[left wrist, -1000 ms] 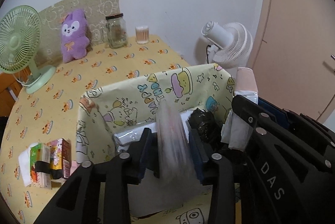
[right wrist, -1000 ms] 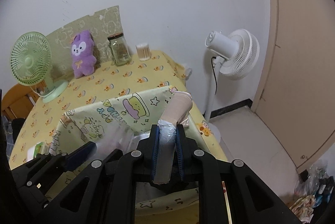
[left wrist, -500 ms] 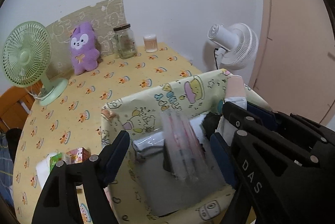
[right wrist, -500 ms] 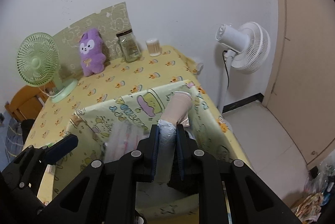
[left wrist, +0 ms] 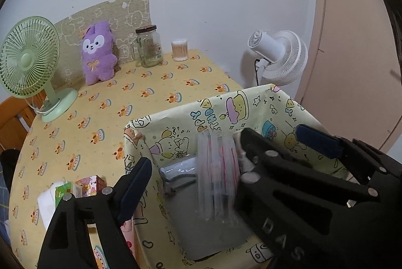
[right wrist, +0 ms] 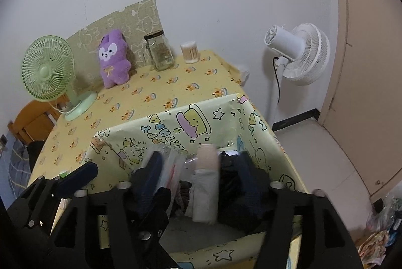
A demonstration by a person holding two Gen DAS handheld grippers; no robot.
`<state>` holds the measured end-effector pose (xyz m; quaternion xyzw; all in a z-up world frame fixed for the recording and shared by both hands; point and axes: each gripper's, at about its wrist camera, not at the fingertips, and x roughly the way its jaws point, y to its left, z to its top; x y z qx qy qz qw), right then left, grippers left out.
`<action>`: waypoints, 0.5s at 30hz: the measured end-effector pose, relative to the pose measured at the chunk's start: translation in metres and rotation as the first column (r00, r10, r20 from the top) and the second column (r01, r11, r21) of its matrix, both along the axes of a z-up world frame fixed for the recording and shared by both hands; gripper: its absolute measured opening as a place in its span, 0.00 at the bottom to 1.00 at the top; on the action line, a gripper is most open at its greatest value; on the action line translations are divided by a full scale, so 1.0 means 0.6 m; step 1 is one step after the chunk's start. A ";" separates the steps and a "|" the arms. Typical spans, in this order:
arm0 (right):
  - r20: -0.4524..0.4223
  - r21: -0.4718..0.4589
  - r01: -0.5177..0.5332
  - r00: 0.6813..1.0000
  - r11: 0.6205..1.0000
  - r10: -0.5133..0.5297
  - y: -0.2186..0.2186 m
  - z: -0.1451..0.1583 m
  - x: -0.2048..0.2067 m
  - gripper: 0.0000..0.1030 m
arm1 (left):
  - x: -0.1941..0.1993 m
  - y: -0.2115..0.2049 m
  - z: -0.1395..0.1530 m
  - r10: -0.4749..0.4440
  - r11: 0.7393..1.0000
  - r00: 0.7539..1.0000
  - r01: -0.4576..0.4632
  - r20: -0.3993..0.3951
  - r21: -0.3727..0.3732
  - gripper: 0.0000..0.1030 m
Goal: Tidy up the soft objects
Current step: 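Lower the straw bag and white roll into the box and open both grippers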
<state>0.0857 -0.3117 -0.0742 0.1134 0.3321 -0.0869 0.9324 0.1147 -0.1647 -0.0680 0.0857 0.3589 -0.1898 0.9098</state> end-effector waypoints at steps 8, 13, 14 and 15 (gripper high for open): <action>0.008 -0.059 0.050 0.999 0.997 -0.049 0.004 0.013 -0.025 0.80 | -0.017 0.001 0.007 -0.019 1.000 1.000 0.019 -0.001 -0.016 0.91; 0.026 -0.070 0.060 0.998 0.996 -0.058 0.010 0.026 -0.044 0.83 | -0.033 0.007 0.018 -0.018 0.999 1.000 0.018 0.009 -0.032 0.95; 0.031 -0.072 0.060 0.998 0.996 -0.058 0.012 0.029 -0.048 0.83 | -0.035 0.008 0.020 -0.017 0.999 1.000 0.017 0.013 -0.034 0.95; 0.033 -0.073 0.059 0.998 0.996 -0.056 0.014 0.032 -0.052 0.84 | -0.038 0.009 0.022 -0.016 0.999 1.000 0.016 0.017 -0.035 0.96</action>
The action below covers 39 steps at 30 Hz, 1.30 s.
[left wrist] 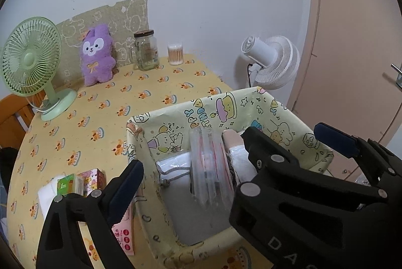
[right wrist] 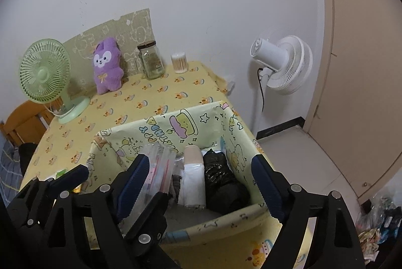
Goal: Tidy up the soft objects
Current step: 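Lower the straw bag and white roll into the box and open both grippers, then move both grippers back over the remaining packs on the table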
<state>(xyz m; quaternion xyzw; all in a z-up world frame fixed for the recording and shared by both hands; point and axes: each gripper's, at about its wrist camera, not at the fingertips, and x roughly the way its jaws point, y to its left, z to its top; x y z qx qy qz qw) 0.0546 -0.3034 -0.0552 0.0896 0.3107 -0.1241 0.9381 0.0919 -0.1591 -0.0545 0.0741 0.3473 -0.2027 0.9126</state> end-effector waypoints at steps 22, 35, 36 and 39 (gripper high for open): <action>0.112 -0.070 0.027 0.993 0.997 -0.019 0.077 0.075 -0.067 0.96 | -0.058 0.076 0.073 0.019 1.000 0.991 -0.017 0.131 -0.021 1.00; 0.166 -0.110 -0.001 0.986 0.994 0.019 0.148 0.107 -0.097 1.00 | -0.094 0.141 0.099 0.058 0.997 0.979 -0.048 0.195 -0.058 1.00; 0.168 -0.110 -0.007 0.985 0.994 0.026 0.154 0.107 -0.098 1.00 | -0.097 0.147 0.099 0.064 0.997 0.978 -0.054 0.200 -0.057 1.00; 0.168 -0.108 -0.019 0.985 0.994 0.038 0.171 0.108 -0.101 1.00 | -0.101 0.166 0.099 0.078 0.996 0.977 -0.068 0.198 -0.056 1.00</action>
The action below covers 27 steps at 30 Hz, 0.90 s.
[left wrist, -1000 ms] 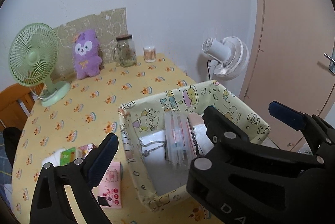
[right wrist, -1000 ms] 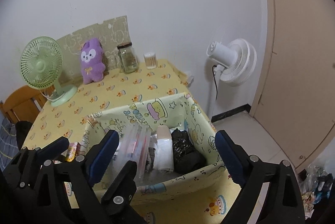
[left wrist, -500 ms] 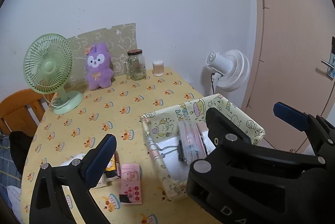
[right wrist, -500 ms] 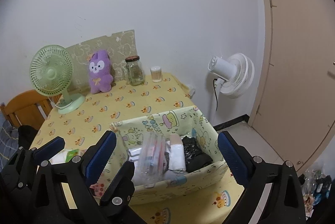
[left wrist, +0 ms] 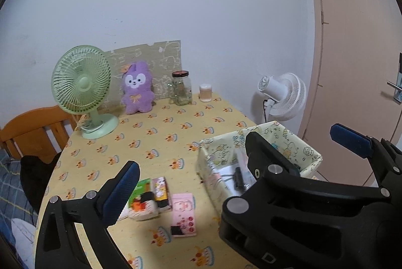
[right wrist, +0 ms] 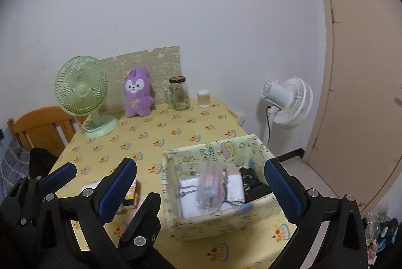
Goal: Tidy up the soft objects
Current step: 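Move both grippers back over the remaining packs on the table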
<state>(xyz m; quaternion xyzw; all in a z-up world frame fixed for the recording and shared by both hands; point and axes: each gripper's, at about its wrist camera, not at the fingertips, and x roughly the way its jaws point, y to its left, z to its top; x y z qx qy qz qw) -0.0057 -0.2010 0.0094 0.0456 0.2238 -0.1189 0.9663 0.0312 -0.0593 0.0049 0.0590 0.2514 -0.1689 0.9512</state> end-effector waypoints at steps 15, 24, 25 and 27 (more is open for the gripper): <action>-0.005 -0.005 -0.071 0.997 0.997 0.071 0.079 -0.006 -0.004 1.00 | -0.020 0.074 -0.005 0.052 0.999 0.998 -0.052 0.021 -0.014 1.00; -0.033 -0.023 -0.102 0.994 0.994 0.102 0.115 -0.037 0.007 1.00 | -0.016 0.109 -0.035 0.077 0.997 0.997 -0.077 0.000 -0.017 1.00; -0.037 -0.024 -0.106 0.994 0.994 0.105 0.119 -0.041 0.010 1.00 | -0.015 0.112 -0.040 0.080 0.997 0.997 -0.080 -0.005 -0.019 1.00; -0.044 -0.023 -0.122 0.992 0.992 0.121 0.124 -0.048 0.014 1.00 | -0.011 0.120 -0.049 0.091 0.996 0.996 -0.091 -0.013 -0.018 1.00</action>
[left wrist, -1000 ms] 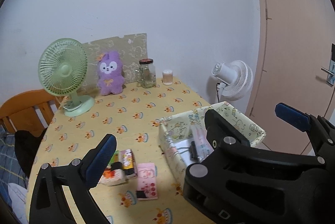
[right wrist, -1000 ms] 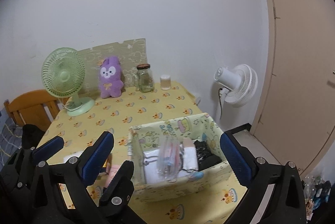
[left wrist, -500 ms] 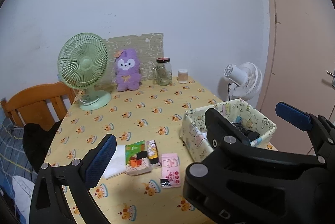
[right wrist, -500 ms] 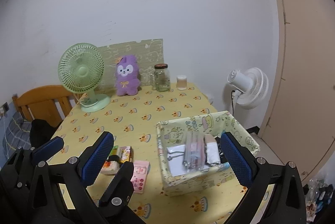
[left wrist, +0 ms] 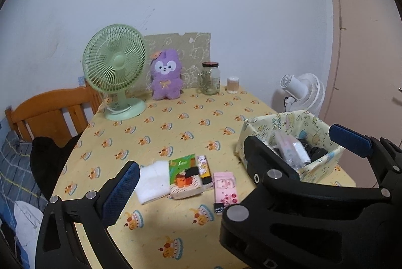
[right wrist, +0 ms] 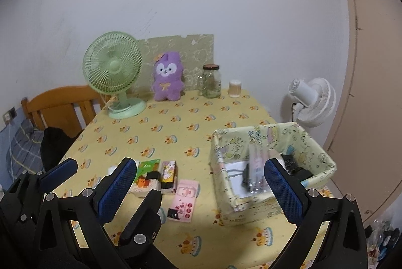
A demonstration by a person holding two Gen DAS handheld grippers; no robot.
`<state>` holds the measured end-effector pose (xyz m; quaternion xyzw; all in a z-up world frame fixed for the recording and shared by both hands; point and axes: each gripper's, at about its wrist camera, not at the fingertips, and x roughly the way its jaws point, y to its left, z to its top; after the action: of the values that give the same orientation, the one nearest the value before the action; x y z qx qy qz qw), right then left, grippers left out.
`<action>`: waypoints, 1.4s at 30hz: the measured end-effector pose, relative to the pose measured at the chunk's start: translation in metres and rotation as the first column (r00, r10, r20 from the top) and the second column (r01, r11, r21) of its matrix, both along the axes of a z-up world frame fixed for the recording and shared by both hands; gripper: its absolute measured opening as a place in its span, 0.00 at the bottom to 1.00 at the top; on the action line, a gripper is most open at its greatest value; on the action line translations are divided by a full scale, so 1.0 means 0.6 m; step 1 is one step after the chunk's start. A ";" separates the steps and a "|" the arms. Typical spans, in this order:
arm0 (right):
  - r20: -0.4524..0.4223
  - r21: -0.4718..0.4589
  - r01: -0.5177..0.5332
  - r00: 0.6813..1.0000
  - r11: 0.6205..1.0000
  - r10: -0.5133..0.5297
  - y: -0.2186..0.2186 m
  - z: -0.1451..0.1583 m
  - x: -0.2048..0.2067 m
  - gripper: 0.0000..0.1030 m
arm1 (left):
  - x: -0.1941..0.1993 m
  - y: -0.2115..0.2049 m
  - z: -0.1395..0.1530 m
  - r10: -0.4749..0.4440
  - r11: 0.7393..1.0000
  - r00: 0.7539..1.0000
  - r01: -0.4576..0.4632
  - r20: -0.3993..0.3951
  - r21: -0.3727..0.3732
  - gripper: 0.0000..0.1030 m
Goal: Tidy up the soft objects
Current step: 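Move both grippers back over the remaining packs on the table, then grasp the pink wipes pack with the right gripper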
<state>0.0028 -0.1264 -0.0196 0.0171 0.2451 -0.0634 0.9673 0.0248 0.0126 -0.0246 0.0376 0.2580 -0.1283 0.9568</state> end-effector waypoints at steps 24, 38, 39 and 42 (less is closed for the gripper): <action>-0.133 0.071 -0.063 0.989 0.996 0.072 0.032 -0.118 0.064 0.87 | 0.049 0.040 -0.105 0.084 0.994 0.990 -0.076 -0.114 0.076 0.97; -0.251 0.042 -0.034 0.967 0.999 0.043 0.040 -0.185 0.114 0.75 | 0.089 0.048 -0.172 0.109 0.992 0.969 -0.091 -0.222 0.089 0.92; -0.257 0.043 -0.030 0.965 0.999 0.040 0.040 -0.189 0.117 0.75 | 0.091 0.048 -0.175 0.109 0.992 0.968 -0.090 -0.227 0.091 0.92; -0.279 0.044 -0.021 0.960 0.999 0.032 0.039 -0.201 0.126 0.71 | 0.099 0.047 -0.185 0.108 0.992 0.964 -0.087 -0.243 0.097 0.92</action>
<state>0.0782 -0.1030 -0.1399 0.0242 0.3806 -0.0472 0.9232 0.0840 0.0406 -0.1356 0.0493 0.3824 -0.0737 0.9197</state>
